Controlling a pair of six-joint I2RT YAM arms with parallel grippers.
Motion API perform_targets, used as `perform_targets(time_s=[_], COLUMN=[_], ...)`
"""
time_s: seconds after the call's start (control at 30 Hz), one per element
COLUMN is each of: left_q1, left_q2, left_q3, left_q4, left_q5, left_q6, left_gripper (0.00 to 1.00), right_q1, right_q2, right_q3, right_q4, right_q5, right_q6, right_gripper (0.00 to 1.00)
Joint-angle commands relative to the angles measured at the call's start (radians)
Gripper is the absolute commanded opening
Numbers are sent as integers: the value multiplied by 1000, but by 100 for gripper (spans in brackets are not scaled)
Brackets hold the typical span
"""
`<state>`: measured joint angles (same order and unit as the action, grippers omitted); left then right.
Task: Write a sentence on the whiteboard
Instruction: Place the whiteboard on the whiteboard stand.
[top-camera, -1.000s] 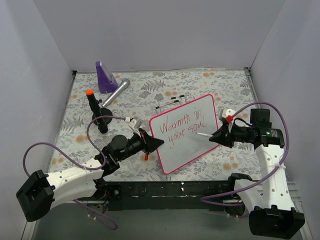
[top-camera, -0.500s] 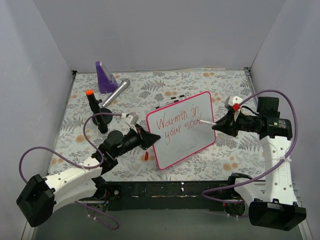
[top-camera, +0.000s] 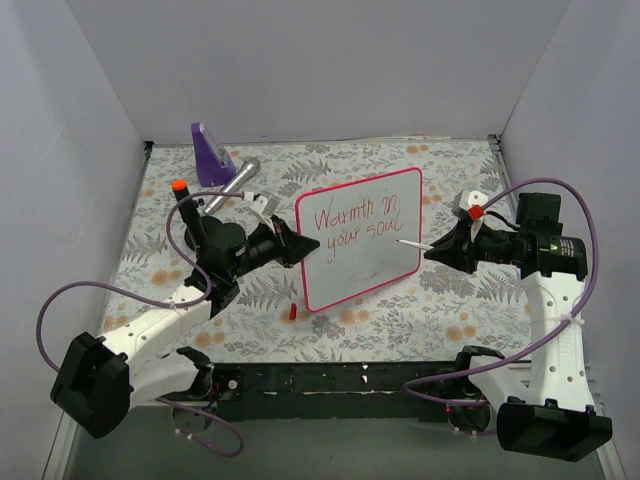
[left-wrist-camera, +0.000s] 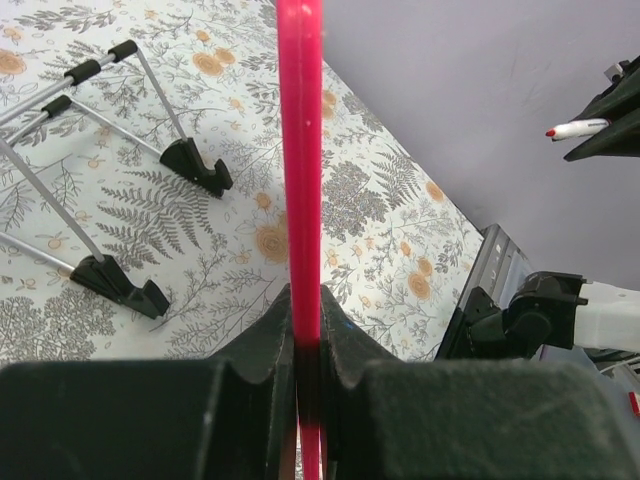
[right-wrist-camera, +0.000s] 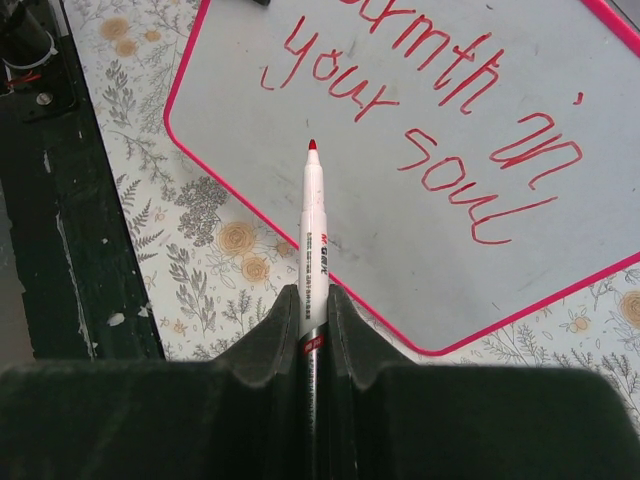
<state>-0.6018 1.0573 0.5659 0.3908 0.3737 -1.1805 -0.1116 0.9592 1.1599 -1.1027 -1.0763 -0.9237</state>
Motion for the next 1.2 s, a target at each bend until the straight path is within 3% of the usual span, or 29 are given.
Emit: perform_targets(time_s=[0.0,0.47,0.7,0.87,1.17], left_q1=[57,145,221,264,287], left_q2=[32,268,362,405,469], left_q3=[146,423,511,520,466], left_q4=[144,211,224,253,306], left_q5=[123,140,241,310,314], left_q6=[-2,-8,4,8,24], left_gripper=[0,0,0,0,0], right_q1=[-5,-10,-10,-11,-11], right_q2=[-20,-43,-54,-63,-59], right_q3=[30,31,1,-23,-42], right_q4=[-16,-28,-22,-14,-5], right_q5=[-34,-53,-54,-54,-47], right_q6=[6,8,6,11,16], right_gripper=[1,1,1,1,1])
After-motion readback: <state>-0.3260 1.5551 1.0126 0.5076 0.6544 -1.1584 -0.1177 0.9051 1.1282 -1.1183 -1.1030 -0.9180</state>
